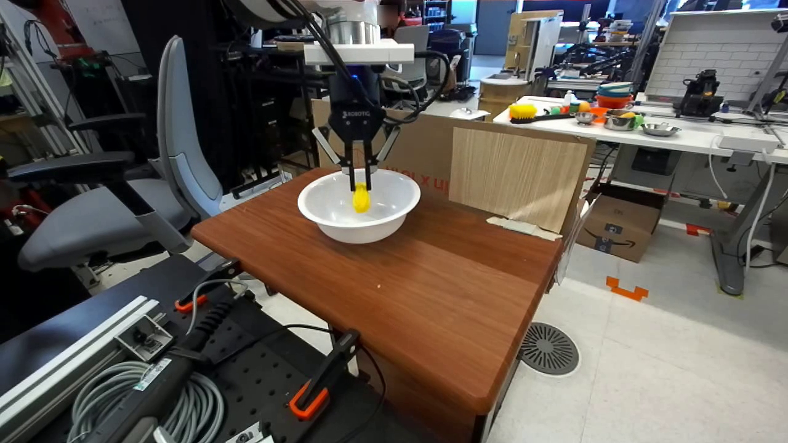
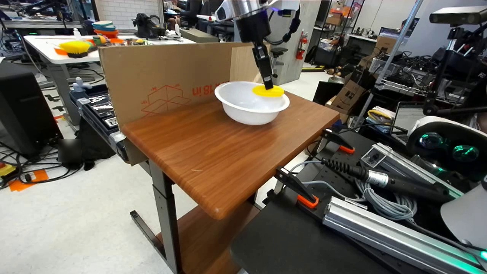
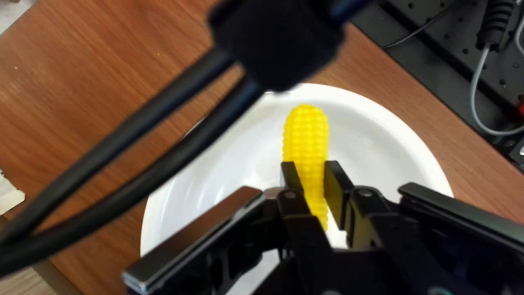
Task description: Pick up the yellow object from the table and put it in the white bowl.
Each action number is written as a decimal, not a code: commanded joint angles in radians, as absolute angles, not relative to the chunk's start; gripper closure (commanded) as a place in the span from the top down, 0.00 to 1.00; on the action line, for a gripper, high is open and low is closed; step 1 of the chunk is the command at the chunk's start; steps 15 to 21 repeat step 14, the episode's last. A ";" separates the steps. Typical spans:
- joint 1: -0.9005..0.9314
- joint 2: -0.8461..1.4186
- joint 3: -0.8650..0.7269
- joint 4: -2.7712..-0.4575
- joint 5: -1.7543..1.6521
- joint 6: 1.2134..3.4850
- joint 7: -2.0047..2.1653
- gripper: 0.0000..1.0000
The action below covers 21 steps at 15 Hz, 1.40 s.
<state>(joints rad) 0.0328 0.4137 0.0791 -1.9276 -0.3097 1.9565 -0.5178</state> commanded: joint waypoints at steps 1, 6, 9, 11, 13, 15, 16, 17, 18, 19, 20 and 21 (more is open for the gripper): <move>0.031 0.443 0.067 -1.915 -0.337 1.947 -0.492 0.46; 0.032 0.410 0.056 -1.942 -0.348 1.937 -0.448 0.75; 0.024 0.314 0.049 -2.009 -0.334 1.952 -0.389 0.96; 0.025 0.395 0.057 -1.944 -0.333 1.950 -0.422 0.87; 0.026 0.397 0.058 -1.944 -0.333 1.950 -0.423 1.00; 0.026 0.403 0.059 -1.944 -0.333 1.951 -0.423 1.00; 0.026 0.403 0.059 -1.944 -0.333 1.951 -0.423 1.00; 0.026 0.403 0.059 -1.944 -0.333 1.951 -0.423 1.00; 0.026 0.403 0.059 -1.944 -0.333 1.951 -0.423 1.00; 0.026 0.403 0.059 -1.944 -0.333 1.951 -0.423 1.00; 0.026 0.403 0.059 -1.944 -0.333 1.951 -0.423 1.00; 0.026 0.403 0.059 -1.944 -0.333 1.951 -0.423 1.00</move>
